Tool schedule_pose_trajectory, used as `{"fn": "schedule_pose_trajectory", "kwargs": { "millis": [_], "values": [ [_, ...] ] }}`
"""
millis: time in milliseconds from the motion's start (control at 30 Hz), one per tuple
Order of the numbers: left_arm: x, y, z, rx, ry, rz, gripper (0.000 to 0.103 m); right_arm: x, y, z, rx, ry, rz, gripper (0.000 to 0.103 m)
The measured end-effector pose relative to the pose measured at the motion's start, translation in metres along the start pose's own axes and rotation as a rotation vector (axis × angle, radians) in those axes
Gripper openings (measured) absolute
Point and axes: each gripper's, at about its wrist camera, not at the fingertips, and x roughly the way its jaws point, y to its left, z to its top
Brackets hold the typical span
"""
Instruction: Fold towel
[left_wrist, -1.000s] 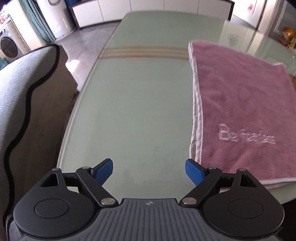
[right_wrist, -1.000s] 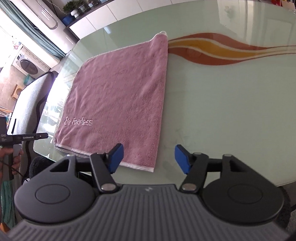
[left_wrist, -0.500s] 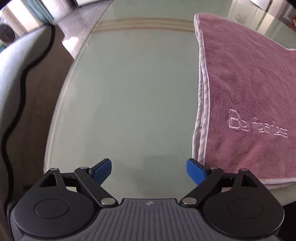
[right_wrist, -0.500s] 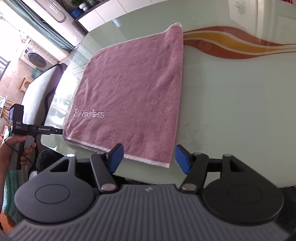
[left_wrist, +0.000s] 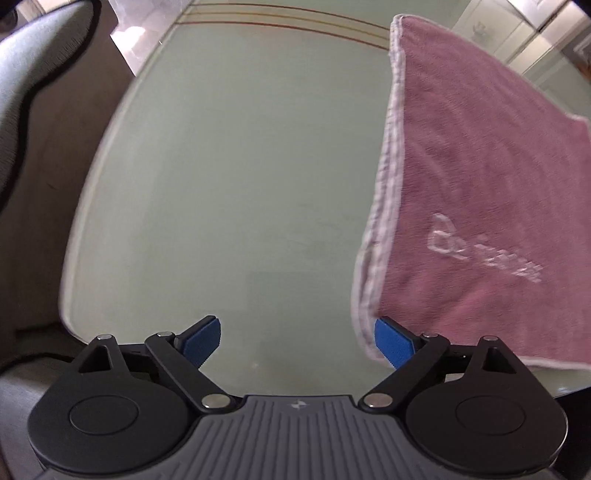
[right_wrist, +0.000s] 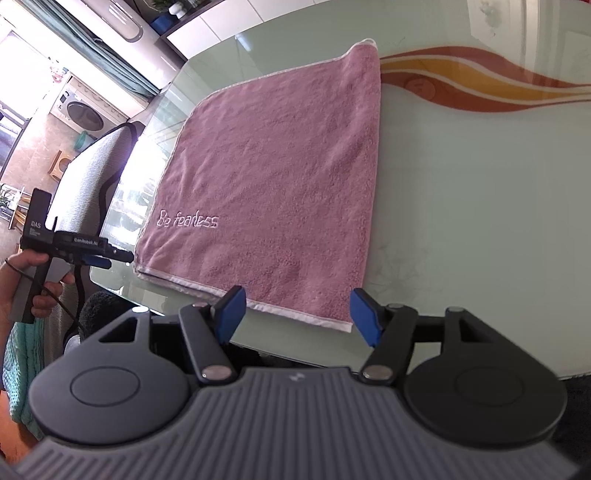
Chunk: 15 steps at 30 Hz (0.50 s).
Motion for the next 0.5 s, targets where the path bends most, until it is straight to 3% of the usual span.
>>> {"fn": "schedule_pose_trajectory", "kwargs": {
  "millis": [67, 133, 167, 233, 333, 500],
  "values": [
    [-0.001, -0.0004, -0.0012, -0.037, -0.007, -0.035, 0.088, -0.0006, -0.0017, -0.0008, 0.002, -0.003, 0.001, 0.063],
    [-0.0004, 0.0005, -0.0013, -0.06, -0.003, -0.057, 0.074, -0.0013, -0.0028, -0.0017, 0.005, -0.004, 0.004, 0.063],
    [0.0002, 0.001, -0.0017, -0.075, -0.001, -0.072, 0.072, -0.0017, -0.0028, -0.002, 0.004, -0.005, 0.004, 0.063],
    [-0.0025, -0.0003, -0.0033, -0.086, -0.011, -0.085, 0.054, -0.002, -0.0032, -0.0023, 0.003, -0.004, 0.006, 0.063],
    [-0.0036, 0.0, -0.003, -0.095, -0.011, -0.101, 0.037, -0.0022, -0.0034, -0.003, 0.003, -0.003, 0.012, 0.063],
    [-0.0035, 0.0018, -0.0007, -0.104, 0.0, -0.125, 0.035, -0.0008, -0.0033, -0.0033, 0.001, 0.002, 0.021, 0.063]
  ]
}}
